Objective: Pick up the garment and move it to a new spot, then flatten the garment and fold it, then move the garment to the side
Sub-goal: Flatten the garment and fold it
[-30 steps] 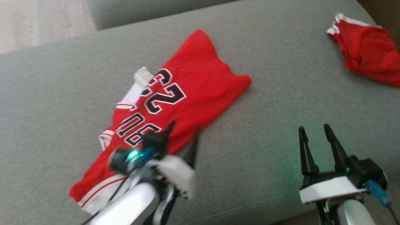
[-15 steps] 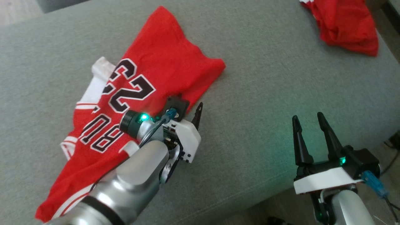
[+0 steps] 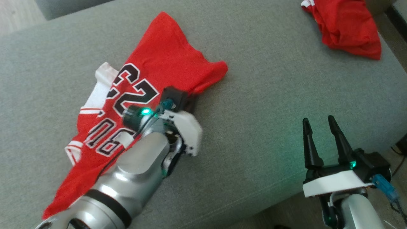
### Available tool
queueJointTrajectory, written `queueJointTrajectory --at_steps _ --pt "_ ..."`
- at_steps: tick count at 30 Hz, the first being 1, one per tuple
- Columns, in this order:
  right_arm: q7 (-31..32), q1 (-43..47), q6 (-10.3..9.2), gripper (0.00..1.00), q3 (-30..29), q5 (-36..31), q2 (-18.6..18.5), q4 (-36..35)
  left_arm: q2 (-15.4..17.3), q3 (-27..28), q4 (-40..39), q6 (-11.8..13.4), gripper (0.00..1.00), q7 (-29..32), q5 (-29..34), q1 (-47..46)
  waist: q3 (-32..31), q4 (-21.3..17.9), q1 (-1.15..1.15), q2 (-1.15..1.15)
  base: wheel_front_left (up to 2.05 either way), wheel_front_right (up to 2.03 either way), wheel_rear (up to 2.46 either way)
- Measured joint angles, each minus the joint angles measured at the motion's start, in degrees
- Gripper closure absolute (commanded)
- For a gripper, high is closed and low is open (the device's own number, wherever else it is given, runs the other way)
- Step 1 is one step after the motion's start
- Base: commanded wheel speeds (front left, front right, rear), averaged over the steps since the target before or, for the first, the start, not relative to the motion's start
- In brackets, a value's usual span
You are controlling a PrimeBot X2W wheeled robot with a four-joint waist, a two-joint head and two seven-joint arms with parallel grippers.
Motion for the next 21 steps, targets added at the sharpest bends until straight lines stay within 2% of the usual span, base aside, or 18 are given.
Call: queueJointTrajectory --at_steps 5,10,13,17,21 --pt "0.0 0.3 0.0 0.0 -0.8 -0.1 0.0 0.1 -0.2 -0.1 -10.2 -3.7 1.0 4.4 -7.3 1.6 -1.3 1.3 0.0 0.0 0.0 0.0 0.0" --pt "0.0 0.3 0.0 0.0 -1.0 -0.1 0.0 0.1 -0.1 -0.4 -19.2 -8.5 1.0 13.5 -16.5 6.5 -1.5 2.3 0.0 0.0 0.0 0.0 0.0" --pt "0.0 0.3 0.0 0.0 -0.7 -0.1 0.0 0.2 -0.1 -0.4 -21.3 -10.1 1.0 18.0 -20.6 8.2 -1.3 2.2 0.0 0.0 0.0 0.0 0.0" --pt "0.0 0.2 0.0 0.0 -0.1 -0.1 0.0 0.3 0.0 1.0 -21.8 -9.9 1.0 18.8 -22.8 8.1 -0.9 1.7 0.0 0.0 0.0 0.0 0.0" --pt "0.0 0.2 0.0 0.0 -0.2 -0.1 0.0 0.3 0.0 4.1 -17.8 -6.1 1.0 13.9 -20.9 6.2 -0.3 0.7 0.0 0.0 0.0 0.0 0.0"
